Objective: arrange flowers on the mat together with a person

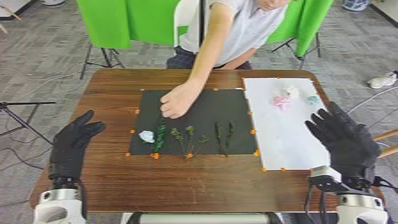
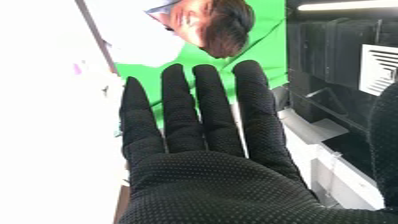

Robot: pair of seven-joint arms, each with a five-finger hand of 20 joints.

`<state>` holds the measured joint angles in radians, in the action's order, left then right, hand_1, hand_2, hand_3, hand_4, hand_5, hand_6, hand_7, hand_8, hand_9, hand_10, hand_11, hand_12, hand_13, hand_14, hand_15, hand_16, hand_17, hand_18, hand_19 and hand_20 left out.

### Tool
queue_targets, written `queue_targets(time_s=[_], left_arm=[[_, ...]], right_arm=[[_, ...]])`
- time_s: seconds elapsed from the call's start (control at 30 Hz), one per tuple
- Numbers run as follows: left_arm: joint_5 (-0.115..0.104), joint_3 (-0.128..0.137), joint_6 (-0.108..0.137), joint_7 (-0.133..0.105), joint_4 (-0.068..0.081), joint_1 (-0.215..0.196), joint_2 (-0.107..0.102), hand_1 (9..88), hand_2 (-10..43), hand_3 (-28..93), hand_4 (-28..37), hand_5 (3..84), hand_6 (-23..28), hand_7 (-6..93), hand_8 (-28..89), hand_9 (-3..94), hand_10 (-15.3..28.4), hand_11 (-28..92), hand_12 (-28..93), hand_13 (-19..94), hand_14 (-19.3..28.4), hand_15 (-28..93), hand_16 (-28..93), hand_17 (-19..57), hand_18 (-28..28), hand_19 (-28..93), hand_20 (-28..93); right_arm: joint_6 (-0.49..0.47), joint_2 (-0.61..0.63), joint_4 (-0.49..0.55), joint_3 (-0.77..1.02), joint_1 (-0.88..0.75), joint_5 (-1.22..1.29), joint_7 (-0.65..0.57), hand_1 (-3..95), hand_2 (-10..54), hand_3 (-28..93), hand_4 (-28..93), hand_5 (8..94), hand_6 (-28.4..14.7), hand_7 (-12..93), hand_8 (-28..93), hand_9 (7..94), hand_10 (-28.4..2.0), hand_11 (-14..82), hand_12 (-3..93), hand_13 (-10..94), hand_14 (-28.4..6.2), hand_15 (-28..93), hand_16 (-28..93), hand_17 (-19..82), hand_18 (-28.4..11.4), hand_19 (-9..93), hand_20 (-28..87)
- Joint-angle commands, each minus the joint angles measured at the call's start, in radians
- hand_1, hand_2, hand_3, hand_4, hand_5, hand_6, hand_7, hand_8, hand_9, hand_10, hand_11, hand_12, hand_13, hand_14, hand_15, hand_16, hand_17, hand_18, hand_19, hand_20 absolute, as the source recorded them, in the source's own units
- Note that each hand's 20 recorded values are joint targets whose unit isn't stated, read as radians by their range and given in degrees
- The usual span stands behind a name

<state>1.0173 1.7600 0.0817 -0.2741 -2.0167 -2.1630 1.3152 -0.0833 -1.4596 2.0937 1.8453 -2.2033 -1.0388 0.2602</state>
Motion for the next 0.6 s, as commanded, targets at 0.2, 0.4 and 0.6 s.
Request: queue_targets(time_s=[0.2, 0.4, 0.6], left_arm=[[0.001, 0.002, -0.009, 0.017, 0.005, -0.001, 0.002, 22.0, -0.7, 69, -22.2, 49.6, 2.6, 12.6, -5, 51.3, 15.3, 22, 17, 40, 18.5, 25, 4, 8.1, 12.6, 7, 19], [-0.001, 0.005, -0.009, 0.01, 0.003, -0.008, 0.006, 21.9, -0.7, 69, -22.1, 49.7, 2.6, 12.6, -5, 51.3, 15.3, 22, 17, 40, 18.6, 25, 4, 8.1, 12.6, 7, 19], [-0.001, 0.004, -0.007, 0.009, 0.003, -0.009, 0.009, 21.9, -0.8, 69, -22.2, 49.7, 2.6, 12.6, -5, 51.3, 15.3, 22, 17, 40, 18.6, 25, 4, 8.1, 12.6, 7, 19]], right_arm=[[0.014, -0.01, 0.0, -0.001, -0.016, -0.007, -0.007, 7.1, -1.3, 77, -18, 42.8, 0.0, 10, -8, 41.4, -13.8, 4.5, 11.5, 35, -12.8, 12, 10, 20, -16.1, 5, 26], [0.01, -0.009, -0.002, -0.005, -0.01, -0.011, -0.002, 7.2, -1.4, 77, -18, 42.9, 0.0, 10, -8, 41.4, -13.9, 4.5, 11.6, 35, -12.8, 12, 10, 21, -16.1, 5, 26], [0.012, -0.006, -0.003, -0.002, -0.006, -0.01, -0.003, 7.5, -1.9, 77, -18, 43.0, 0.0, 10, -8, 41.5, -13.8, 4.5, 11.6, 35, -12.8, 12, 10, 21, -16.1, 5, 26]])
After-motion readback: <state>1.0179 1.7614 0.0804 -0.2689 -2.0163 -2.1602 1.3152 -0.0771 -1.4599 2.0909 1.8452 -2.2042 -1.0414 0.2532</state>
